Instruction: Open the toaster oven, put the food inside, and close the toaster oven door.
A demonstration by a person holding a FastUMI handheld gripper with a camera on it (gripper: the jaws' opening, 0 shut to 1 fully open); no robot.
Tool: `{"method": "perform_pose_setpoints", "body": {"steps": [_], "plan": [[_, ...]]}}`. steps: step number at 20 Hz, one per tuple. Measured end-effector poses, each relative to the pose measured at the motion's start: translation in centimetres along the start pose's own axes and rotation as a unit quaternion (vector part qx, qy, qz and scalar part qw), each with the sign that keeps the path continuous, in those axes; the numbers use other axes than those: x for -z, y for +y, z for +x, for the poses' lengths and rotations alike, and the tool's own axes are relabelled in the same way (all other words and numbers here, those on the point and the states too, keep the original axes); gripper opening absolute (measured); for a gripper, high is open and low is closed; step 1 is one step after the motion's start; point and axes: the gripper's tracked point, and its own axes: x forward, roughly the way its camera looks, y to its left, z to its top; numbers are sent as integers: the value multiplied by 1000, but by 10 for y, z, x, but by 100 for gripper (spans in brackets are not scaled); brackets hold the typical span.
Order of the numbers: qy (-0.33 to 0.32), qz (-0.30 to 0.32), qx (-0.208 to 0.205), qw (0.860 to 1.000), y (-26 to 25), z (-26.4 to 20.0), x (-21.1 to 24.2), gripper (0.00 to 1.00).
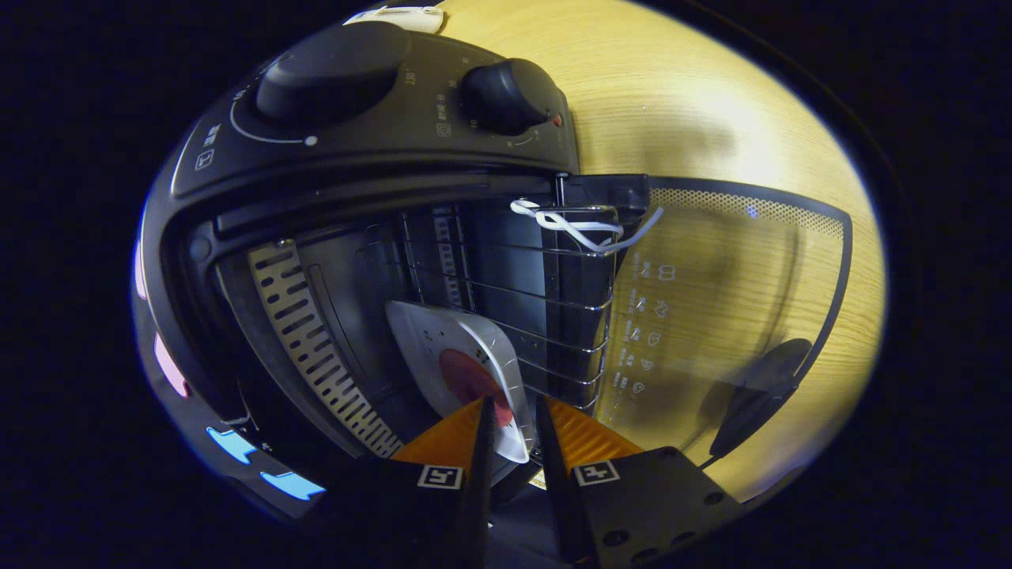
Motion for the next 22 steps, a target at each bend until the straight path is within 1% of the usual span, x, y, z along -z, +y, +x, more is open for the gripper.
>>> {"method": "perform_pose_setpoints", "body": {"steps": [1, 2, 3, 4, 5, 6, 8, 10, 12, 13, 14, 16, 17, 18, 20, 21, 22], "plan": [[2, -4, 0, 1000, -2, -5, 1, 39], [7, -9, 5, 1000, -7, -7, 3, 46], [11, -8, 3, 1000, -10, -11, 5, 49], [15, -10, 11, 1000, -17, -15, 4, 57], [12, -13, 9, 1000, -19, -13, -1, 67], [13, -21, 10, 1000, -21, -21, 2, 78], [13, -29, -1, 999, -14, -32, 5, 98], [26, -48, -9, 998, -9, -50, 17, 99], [61, -98, -15, 993, -12, -71, 38, 98], [79, -136, -20, 987, -16, -78, 46, 98], [94, -189, -22, 977, -25, -85, 51, 98], [97, -277, -19, 956, -40, -97, 51, 98], [100, -322, -26, 941, -46, -103, 54, 98], [109, -366, -32, 924, -52, -110, 58, 98], [90, -464, -17, 881, -70, -118, 52, 98], [77, -510, -5, 856, -80, -122, 49, 98], [65, -556, 10, 828, -90, -127, 44, 98]]}}
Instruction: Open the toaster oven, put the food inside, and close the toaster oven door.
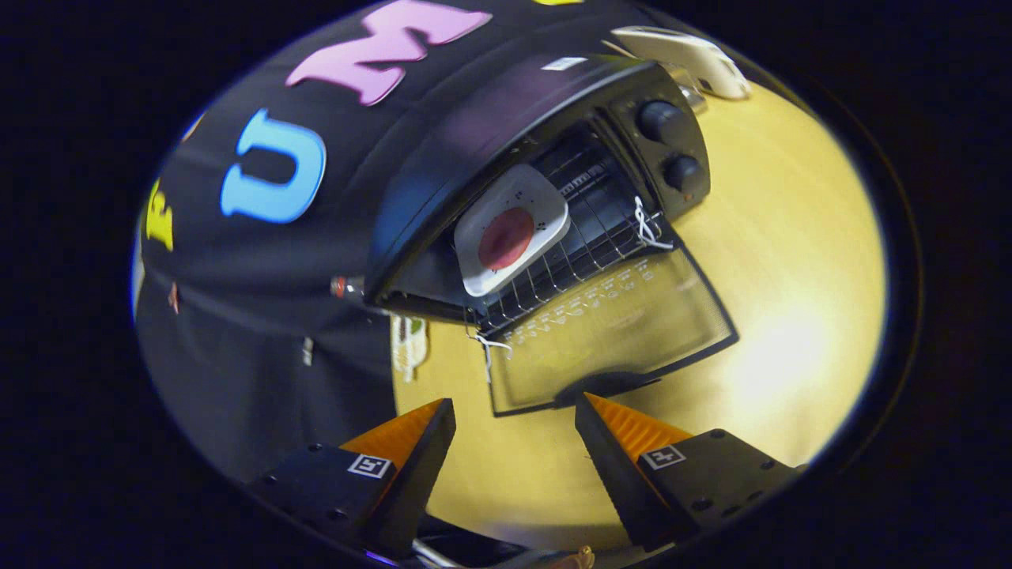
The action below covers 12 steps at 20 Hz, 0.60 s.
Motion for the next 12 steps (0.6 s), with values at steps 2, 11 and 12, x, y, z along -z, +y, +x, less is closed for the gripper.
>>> {"method": "perform_pose_setpoints", "body": {"steps": [2, 11, 12], "plan": [[3, -97, 45, 994, -15, -2, 23, 98], [16, -197, 166, 966, -61, 45, 56, 99], [22, -193, 183, 964, -68, 49, 58, 99]]}}
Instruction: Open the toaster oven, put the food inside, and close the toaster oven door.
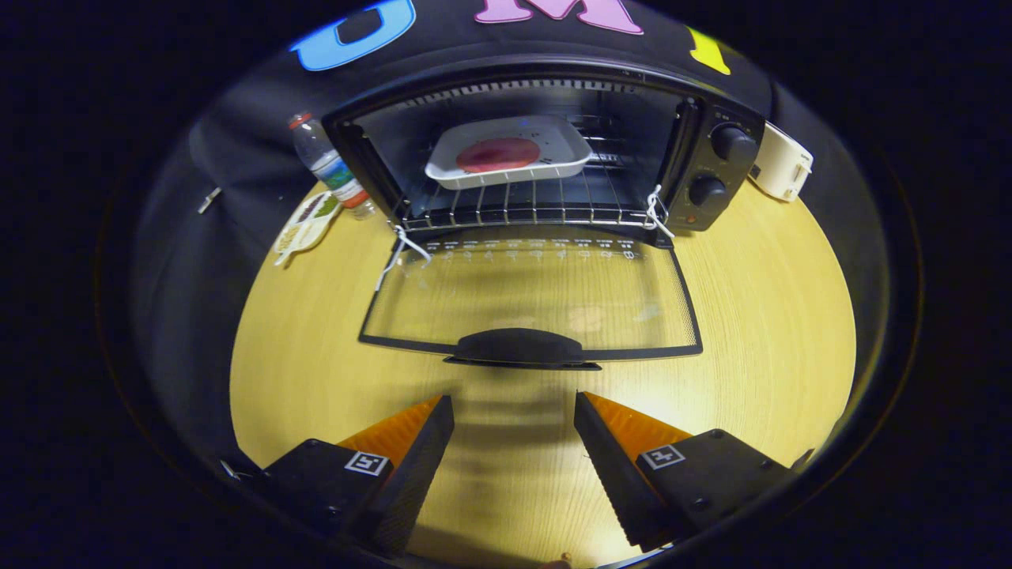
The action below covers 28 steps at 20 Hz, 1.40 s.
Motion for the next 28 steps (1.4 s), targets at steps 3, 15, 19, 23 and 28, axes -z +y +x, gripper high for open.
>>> {"method": "perform_pose_setpoints", "body": {"steps": [3, 15, 19, 23, 28], "plan": [[9, -11, 33, 999, -6, 18, 6, 99], [-10, 29, 45, 999, 9, 34, -11, 99], [-40, 27, 24, 999, 12, 11, -19, 99], [-94, 47, -5, 994, 17, -15, -38, 99], [-143, 65, -21, 987, 23, -38, -59, 99]]}}
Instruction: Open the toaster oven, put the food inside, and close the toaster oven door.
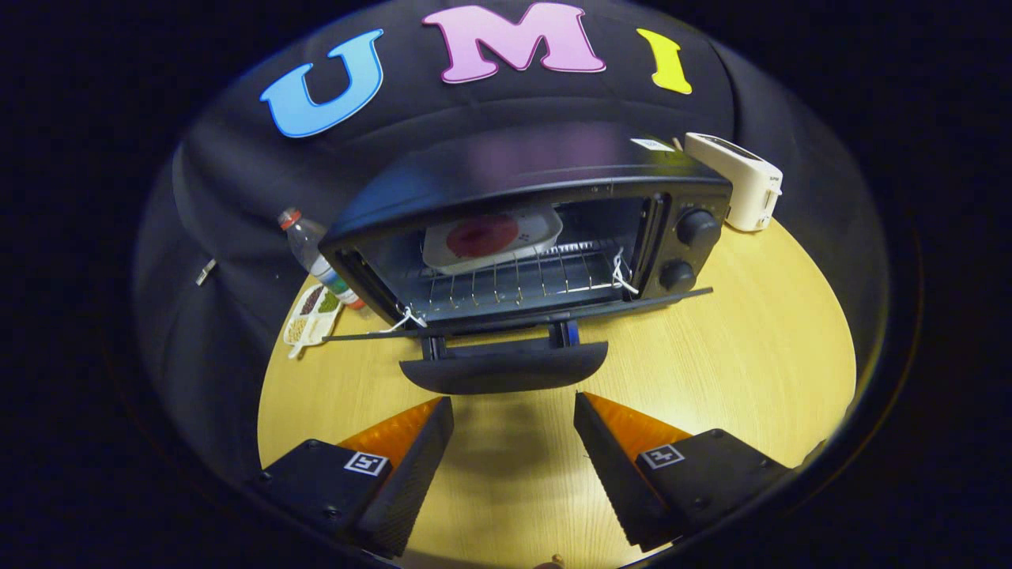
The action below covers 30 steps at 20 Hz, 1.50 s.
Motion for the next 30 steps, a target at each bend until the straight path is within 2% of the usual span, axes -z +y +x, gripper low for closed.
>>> {"method": "perform_pose_setpoints", "body": {"steps": [6, 16, 25, 30], "plan": [[5, -11, -11, 1000, 5, -5, 13, 100], [-38, 12, -25, 999, -6, -11, -17, 100], [-116, -37, -73, 990, -17, -69, -49, 99], [-171, -35, -83, 981, -43, -115, -97, 99]]}}
